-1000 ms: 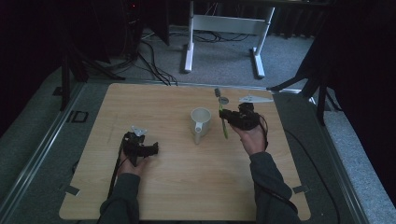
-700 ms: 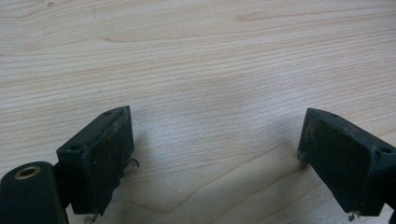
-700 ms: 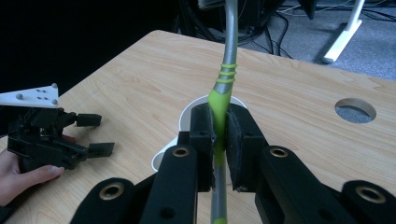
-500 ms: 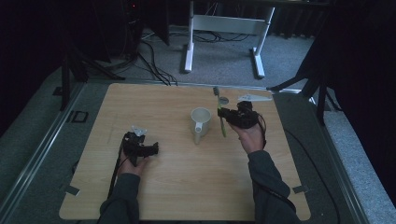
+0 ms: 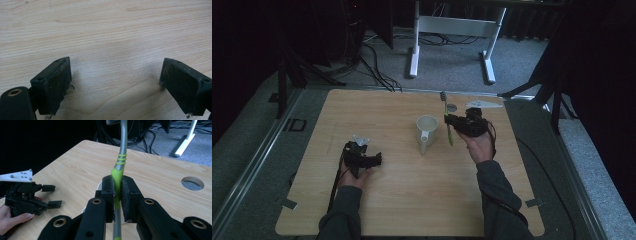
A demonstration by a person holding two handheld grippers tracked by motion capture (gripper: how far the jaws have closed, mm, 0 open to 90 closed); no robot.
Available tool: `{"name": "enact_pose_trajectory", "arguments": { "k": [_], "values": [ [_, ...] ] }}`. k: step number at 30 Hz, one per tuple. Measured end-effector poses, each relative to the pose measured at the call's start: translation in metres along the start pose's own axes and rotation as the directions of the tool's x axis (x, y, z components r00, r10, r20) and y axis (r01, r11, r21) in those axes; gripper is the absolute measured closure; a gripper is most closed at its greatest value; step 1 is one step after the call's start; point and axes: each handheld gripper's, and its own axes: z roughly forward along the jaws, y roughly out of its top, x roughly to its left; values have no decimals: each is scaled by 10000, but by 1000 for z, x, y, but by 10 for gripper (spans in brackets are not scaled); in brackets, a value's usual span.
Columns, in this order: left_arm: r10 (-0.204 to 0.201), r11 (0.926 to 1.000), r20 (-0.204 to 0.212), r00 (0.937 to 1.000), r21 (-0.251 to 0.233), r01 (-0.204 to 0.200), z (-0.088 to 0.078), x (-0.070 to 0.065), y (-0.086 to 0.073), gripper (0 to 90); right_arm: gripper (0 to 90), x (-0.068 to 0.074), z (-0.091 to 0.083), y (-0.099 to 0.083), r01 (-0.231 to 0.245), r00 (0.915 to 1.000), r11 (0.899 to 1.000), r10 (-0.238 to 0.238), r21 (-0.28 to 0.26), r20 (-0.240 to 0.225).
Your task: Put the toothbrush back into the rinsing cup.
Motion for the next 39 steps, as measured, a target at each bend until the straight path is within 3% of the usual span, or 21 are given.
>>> {"name": "enact_pose_trajectory", "arguments": {
  "k": [39],
  "values": [
    [12, 10000, 4, 10000, 9, -12, 0, 0, 0, 109, 816, 8, 10, 9, 5, 9993, 9973, -33, -735, -373]
  ]
}}
